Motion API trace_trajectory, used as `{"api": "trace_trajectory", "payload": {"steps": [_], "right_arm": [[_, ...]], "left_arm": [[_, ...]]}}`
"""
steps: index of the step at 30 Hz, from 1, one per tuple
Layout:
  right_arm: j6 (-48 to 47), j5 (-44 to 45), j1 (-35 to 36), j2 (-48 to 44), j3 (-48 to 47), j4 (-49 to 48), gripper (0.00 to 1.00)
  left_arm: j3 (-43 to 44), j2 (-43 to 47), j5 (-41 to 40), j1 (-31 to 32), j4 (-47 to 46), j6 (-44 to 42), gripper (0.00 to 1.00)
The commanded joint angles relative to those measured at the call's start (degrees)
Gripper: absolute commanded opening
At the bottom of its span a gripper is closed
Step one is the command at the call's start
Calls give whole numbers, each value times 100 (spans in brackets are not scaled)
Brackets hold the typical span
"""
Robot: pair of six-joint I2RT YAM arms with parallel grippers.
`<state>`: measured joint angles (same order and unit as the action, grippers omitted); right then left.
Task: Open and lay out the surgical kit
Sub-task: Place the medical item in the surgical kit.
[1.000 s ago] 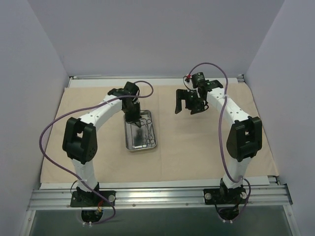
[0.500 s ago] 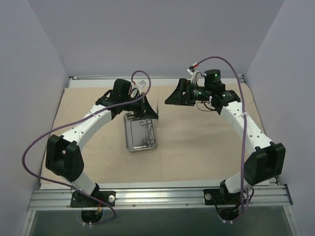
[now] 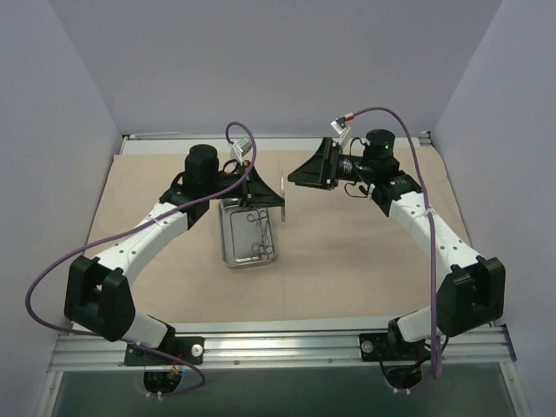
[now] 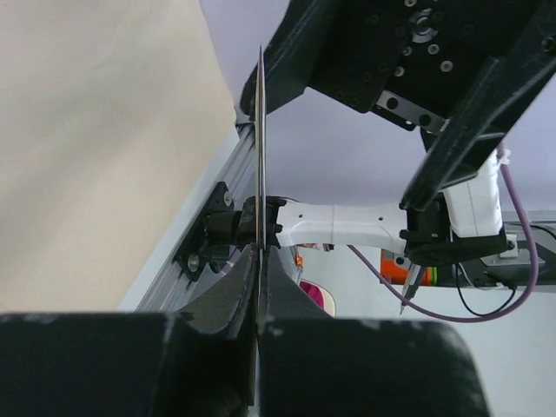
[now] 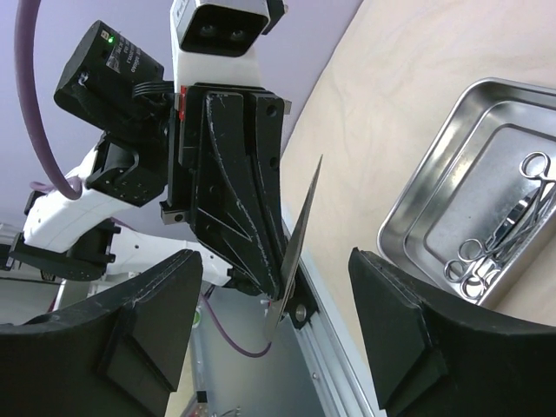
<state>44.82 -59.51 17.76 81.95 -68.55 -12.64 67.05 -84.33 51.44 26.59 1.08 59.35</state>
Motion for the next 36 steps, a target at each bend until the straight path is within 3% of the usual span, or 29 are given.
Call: {"api": "trace_trajectory", "payload": {"steps": [1, 4, 23, 26, 28, 29, 30, 32, 33, 35, 36], "right_arm": [[359, -290, 87, -259, 131, -755, 70], [493, -351, 114, -259, 263, -959, 62], [879, -606, 342, -101, 527, -1671, 50], [993, -641, 360, -57, 553, -1829, 40], [1064, -650, 369, -30, 562, -1970, 27], [1090, -650, 369, -22, 562, -1987, 20], [1099, -633, 369, -13, 554, -1996, 5], [1091, -606, 369, 23, 536, -1979, 0], [1091, -563, 369, 40, 519, -1944, 0], [968, -510, 360, 93, 457, -1734, 0], [602, -457, 369, 119, 300, -1193, 0]], "left_arm": [[-95, 260, 322, 39, -1030, 410, 2], [-200, 286, 410, 31, -1382, 612, 2], [-236, 137, 665, 110, -2059, 1043, 2], [-210, 84, 709, 118, -2103, 1070, 2], [-192, 49, 727, 118, -2121, 1079, 2], [-183, 40, 753, 118, -2121, 1078, 2], [-183, 31, 762, 118, -2130, 1087, 2], [-157, -21, 788, 118, -2130, 1078, 2], [-157, -22, 789, 110, -2095, 1061, 6], [-165, -22, 745, 57, -1928, 921, 23], [-174, 5, 710, 31, -1780, 790, 43]]}}
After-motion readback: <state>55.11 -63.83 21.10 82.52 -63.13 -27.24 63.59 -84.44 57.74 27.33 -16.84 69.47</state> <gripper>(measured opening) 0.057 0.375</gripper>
